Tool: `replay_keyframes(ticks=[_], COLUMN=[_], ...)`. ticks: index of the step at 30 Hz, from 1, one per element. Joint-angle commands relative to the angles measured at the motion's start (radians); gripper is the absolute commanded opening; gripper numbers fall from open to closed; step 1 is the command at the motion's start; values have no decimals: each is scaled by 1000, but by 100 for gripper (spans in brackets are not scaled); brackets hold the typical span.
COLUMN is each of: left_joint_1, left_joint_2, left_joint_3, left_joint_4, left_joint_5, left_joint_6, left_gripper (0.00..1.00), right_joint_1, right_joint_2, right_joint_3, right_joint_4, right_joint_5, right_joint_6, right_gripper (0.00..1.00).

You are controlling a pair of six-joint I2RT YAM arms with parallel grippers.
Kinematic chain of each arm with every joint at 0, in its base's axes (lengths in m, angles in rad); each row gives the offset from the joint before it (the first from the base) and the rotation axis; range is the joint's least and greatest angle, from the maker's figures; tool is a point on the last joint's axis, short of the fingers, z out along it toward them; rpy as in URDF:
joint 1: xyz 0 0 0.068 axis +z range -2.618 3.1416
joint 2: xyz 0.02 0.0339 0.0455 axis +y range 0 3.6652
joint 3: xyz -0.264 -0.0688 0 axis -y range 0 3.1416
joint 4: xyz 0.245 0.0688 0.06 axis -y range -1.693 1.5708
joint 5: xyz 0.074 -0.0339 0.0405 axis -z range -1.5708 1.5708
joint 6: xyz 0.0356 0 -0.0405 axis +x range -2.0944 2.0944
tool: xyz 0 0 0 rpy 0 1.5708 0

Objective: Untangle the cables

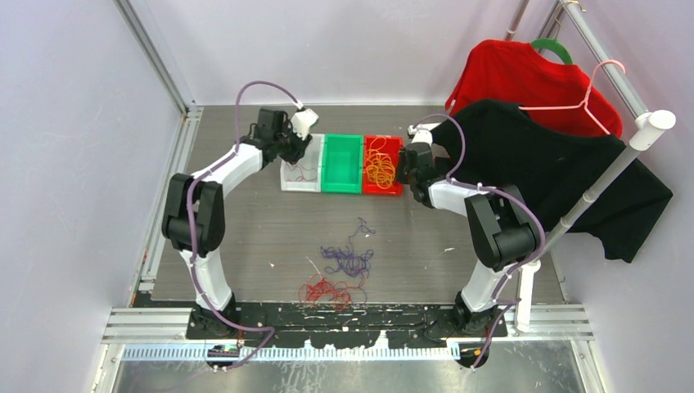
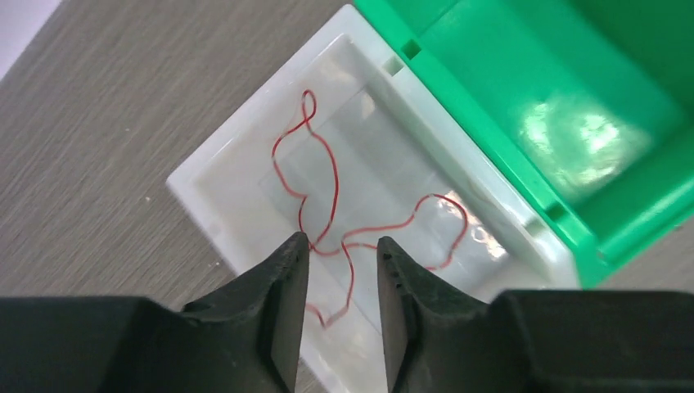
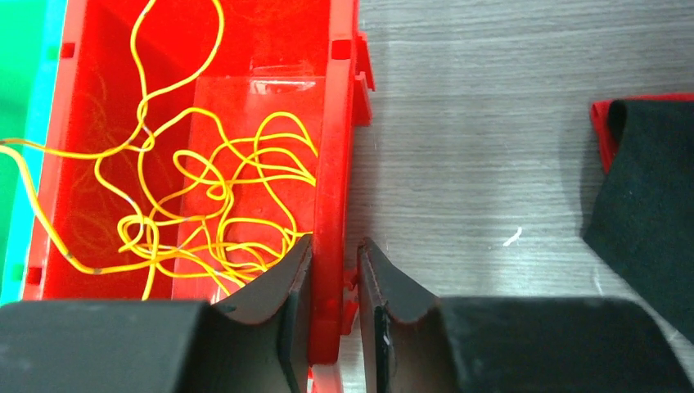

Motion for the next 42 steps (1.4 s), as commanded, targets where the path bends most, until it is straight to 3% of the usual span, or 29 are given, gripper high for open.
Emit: replay_keyframes(ticks=[1,8,15,20,28,32,35,38,42], left_joint_1=[25,27,32,33,-7,-114,-234,-356,-462], left_joint_2=[-95,-132,-210,-290,-431,-487,-500,-475,-415], left_joint_3=[63,79,93,53,-46,-124,-203,-264,-289], left_joint_4=[-104,-155,-258,-366,-693,-864,-889,-884,-858], left_joint_5=[128,169,188,222,461,501,477,446,424], left_joint_6=[-58,-87,-76,-24,163,293,332,345,352], left_gripper=[41,55,67,70,70,69,69,67,64], right_joint_1=[-1,3,37,66,86,86,86,86,81], right_joint_2=[-71,-119,-199,-282,-375,-469,-534,-573,-613], right_joint_3=[-33,-80,-149,-218,-238,-236,-238,-247,-251], right_joint_4=[27,10,-36,-33,-46,-82,-118,-141,-167], right_joint_5=[-35,-82,-70,-12,70,121,128,128,181], right_joint_6=[3,23,52,111,156,134,132,135,143], right_gripper=[18,13,15,19,60,70,79,99,100])
